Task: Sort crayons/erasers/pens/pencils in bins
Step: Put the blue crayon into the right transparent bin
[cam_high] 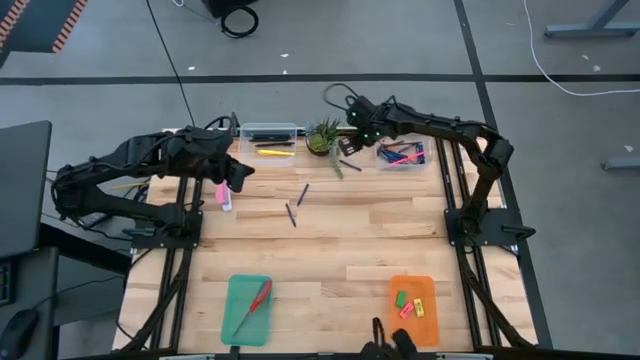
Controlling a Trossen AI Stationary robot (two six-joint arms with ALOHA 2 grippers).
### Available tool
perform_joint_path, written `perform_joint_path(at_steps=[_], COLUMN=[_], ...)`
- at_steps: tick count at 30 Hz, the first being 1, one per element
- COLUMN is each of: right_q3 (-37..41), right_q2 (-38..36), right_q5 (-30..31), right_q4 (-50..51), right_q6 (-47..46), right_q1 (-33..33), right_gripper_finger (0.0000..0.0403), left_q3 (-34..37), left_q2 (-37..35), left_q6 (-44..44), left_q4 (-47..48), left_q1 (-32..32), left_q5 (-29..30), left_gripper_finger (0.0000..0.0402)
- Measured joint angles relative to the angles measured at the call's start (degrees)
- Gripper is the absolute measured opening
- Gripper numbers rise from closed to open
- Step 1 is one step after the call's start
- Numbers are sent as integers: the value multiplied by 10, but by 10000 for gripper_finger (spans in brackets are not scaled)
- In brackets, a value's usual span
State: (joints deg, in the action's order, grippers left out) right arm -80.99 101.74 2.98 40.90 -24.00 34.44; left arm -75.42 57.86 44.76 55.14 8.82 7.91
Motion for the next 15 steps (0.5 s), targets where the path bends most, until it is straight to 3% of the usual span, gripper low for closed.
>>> perform_joint_path(at_steps=[5, 9, 15], right_q3=[-1, 0, -21], right_q2=[19, 44, 65], right_q5=[-66, -74, -75], right_q4=[-40, -14, -12], right_q6=[126, 230, 250], right_q1=[-1, 0, 7], right_gripper_finger=[133, 134, 140], left_q3=[0, -4, -16], left_q2=[-9, -16, -17], left_q6=[-36, -72, -93], left_q4=[-45, -63, -69], left_q1=[2, 9, 10], left_q5=[0, 0, -11], left_gripper_finger=[33, 27, 32])
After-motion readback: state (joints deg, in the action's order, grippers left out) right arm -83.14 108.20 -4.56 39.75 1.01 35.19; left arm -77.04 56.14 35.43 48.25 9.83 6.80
